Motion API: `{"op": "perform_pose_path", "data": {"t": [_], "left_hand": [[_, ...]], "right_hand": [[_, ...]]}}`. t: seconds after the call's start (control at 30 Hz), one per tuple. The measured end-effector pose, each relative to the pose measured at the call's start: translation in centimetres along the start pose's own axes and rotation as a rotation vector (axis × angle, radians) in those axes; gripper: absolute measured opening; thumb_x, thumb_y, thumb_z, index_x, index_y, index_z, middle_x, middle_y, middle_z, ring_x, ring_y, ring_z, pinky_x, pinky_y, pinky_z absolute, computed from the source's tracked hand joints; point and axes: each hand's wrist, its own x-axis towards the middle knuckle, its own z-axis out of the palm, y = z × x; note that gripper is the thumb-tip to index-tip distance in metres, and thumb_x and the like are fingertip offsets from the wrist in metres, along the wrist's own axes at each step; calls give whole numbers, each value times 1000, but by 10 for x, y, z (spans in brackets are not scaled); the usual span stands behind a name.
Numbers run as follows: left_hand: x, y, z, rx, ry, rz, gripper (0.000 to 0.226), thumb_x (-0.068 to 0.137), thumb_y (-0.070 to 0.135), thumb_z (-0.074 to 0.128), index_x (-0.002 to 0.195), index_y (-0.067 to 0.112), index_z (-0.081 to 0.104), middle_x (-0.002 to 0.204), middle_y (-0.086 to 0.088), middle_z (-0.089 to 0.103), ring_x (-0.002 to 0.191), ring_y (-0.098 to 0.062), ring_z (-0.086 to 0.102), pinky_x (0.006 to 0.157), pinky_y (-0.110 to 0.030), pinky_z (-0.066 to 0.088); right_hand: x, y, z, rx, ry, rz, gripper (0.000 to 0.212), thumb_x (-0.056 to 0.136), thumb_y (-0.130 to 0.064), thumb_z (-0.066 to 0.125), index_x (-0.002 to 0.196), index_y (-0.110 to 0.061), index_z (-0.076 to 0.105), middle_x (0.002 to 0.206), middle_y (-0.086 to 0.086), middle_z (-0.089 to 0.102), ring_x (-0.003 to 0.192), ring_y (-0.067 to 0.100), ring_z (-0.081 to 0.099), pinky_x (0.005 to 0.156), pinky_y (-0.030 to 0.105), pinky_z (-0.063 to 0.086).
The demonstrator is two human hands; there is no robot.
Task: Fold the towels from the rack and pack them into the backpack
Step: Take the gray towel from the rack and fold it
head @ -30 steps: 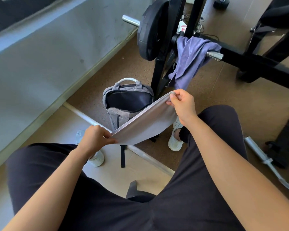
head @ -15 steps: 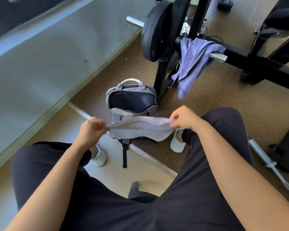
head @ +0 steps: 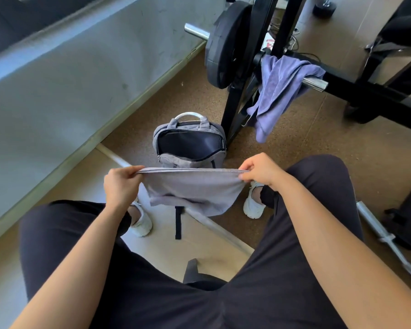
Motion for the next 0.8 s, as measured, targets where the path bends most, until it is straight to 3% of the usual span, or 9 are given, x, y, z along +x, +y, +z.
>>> {"op": "perform_pose_path", "data": {"t": [0.07, 0.2, 0.33, 0.43, 0.57, 0.7, 0.8], "left_hand": [[1, 1, 3, -93, 26, -25, 20, 90, 14, 72, 107, 19, 82, 81, -4, 77, 62, 1, 56, 65, -17, 43], [-2, 4, 4, -347, 25, -93, 8, 91, 18, 73, 91, 21, 80, 72, -3, 67, 68, -13, 51, 66, -27, 42], [-3, 11, 3, -447, 46, -53, 21, 96, 20, 70, 76, 25, 67, 64, 5, 53, 59, -7, 43, 56, -18, 36], [-2, 9, 3, -463, 92, -105, 16, 94, 30, 71, 79, 27, 65, 67, 3, 60, 63, -14, 52, 67, -32, 47], [-6, 9, 8, -379, 118, -172, 20, 91, 37, 71, 77, 27, 60, 70, 4, 64, 70, -20, 58, 74, -42, 52], [-12, 14, 15, -451, 6, -188, 23, 90, 37, 71, 78, 23, 59, 75, -5, 66, 67, -20, 58, 70, -45, 59], [-22, 25, 19, -519, -68, -149, 23, 97, 25, 68, 81, 15, 54, 77, -10, 62, 69, -22, 56, 51, -29, 55]], "right_hand": [[0, -1, 0, 71, 67, -16, 18, 82, -5, 80, 80, -23, 75, 75, 4, 75, 73, 16, 70, 76, 33, 58], [-1, -1, -1, 113, 106, -44, 9, 84, -11, 79, 81, -19, 77, 73, 4, 74, 73, 16, 69, 72, 32, 57], [-1, 0, 0, 52, 86, -60, 3, 83, -20, 80, 82, -20, 77, 76, 3, 74, 77, 18, 68, 76, 39, 57], [-2, -1, 4, 62, 38, -51, 4, 88, -19, 76, 85, -17, 74, 79, 6, 72, 76, 21, 66, 74, 42, 58], [0, -2, 12, 163, 121, 52, 11, 93, -18, 69, 83, -13, 69, 77, 8, 66, 64, 28, 68, 71, 48, 61], [-5, -9, 20, 201, 108, 48, 18, 94, -18, 69, 78, -10, 66, 75, 9, 64, 54, 19, 62, 53, 32, 56], [-12, -18, 29, 305, 22, 17, 21, 94, -20, 70, 79, -7, 65, 71, 8, 63, 56, 18, 59, 47, 27, 50]]}}
